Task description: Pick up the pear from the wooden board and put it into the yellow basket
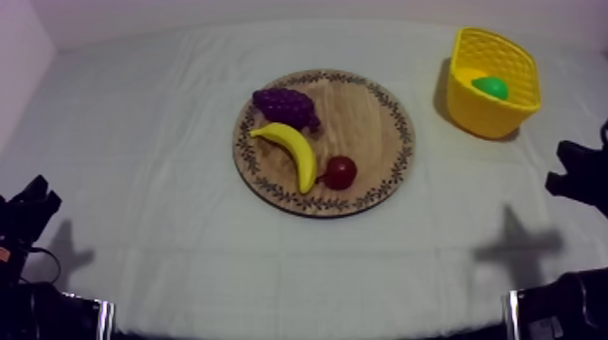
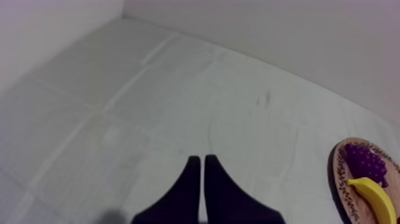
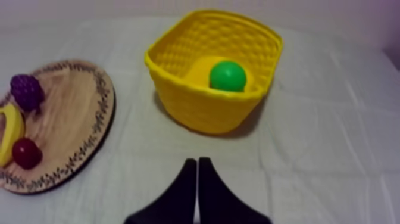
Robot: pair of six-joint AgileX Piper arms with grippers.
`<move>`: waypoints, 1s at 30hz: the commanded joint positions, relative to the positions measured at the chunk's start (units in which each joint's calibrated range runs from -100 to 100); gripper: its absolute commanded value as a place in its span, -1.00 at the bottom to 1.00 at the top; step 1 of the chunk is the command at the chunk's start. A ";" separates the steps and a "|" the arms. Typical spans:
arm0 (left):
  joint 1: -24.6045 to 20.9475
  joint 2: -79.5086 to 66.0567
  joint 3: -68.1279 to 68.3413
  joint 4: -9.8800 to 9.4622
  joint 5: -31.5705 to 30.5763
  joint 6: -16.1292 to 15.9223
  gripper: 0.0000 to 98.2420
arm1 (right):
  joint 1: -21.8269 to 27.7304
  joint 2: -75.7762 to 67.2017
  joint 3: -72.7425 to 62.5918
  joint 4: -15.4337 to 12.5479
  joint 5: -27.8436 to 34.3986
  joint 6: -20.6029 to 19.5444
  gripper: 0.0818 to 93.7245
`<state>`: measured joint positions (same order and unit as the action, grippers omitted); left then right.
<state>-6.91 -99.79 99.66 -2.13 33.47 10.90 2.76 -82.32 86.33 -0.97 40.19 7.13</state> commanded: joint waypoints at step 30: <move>-0.01 -0.04 0.00 0.01 0.00 -0.02 -1.00 | 2.37 -13.44 13.45 -0.03 -1.64 3.86 -0.99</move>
<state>-6.91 -99.79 99.66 -2.13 33.47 10.90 5.15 -95.73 99.73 -0.94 38.43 11.01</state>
